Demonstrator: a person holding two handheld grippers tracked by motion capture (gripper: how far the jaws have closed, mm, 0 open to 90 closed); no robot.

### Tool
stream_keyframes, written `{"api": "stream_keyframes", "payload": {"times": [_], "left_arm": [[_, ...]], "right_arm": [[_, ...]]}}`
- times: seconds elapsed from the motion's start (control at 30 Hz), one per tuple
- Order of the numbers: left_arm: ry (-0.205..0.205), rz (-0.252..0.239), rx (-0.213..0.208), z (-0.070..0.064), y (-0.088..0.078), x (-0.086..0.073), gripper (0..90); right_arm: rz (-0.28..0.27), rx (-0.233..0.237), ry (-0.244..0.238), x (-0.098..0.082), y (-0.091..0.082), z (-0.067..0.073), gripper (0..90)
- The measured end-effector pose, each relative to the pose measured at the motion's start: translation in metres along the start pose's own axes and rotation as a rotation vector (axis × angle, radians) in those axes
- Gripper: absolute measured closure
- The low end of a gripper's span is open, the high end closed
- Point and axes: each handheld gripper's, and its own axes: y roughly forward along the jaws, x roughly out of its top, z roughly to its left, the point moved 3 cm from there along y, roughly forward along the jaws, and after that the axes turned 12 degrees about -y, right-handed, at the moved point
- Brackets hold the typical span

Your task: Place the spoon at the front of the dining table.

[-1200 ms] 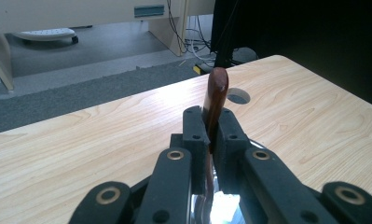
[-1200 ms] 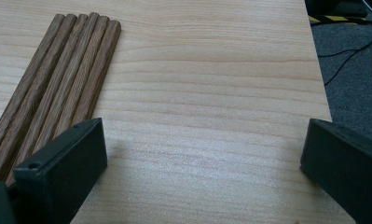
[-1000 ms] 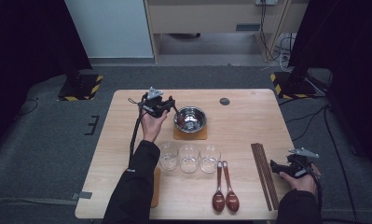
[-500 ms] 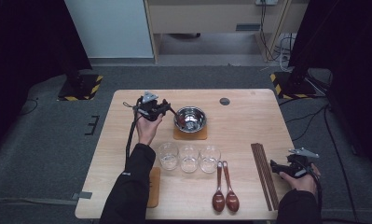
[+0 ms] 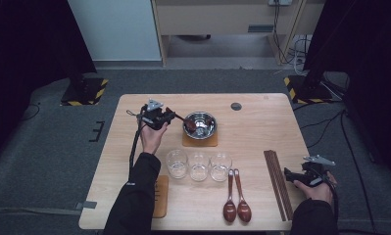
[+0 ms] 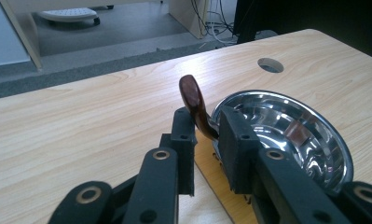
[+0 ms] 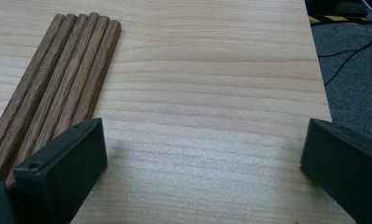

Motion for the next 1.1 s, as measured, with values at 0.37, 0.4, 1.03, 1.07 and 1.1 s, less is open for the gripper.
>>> {"api": "stream_keyframes", "payload": {"times": [0.37, 0.4, 1.03, 1.07, 1.1], "left_arm": [[0.012, 0.026, 0.010, 0.001, 0.003, -0.006, 72.3], [0.013, 0.028, 0.010, 0.001, 0.003, -0.006, 71.7], [0.022, 0.091, 0.022, 0.008, 0.014, -0.029, 64.9], [0.021, 0.089, 0.020, 0.008, 0.014, -0.030, 64.8], [0.022, 0.092, 0.019, 0.008, 0.014, -0.031, 64.5]], "right_arm": [[0.001, 0.001, 0.001, 0.000, 0.000, 0.000, 0.3], [0.000, 0.000, 0.001, 0.000, 0.000, 0.000, 0.3], [0.000, 0.001, 0.001, 0.000, 0.000, 0.000, 0.3], [0.000, 0.000, 0.000, 0.000, 0.000, 0.000, 0.3], [0.000, 0.000, 0.000, 0.000, 0.000, 0.000, 0.3]]}}
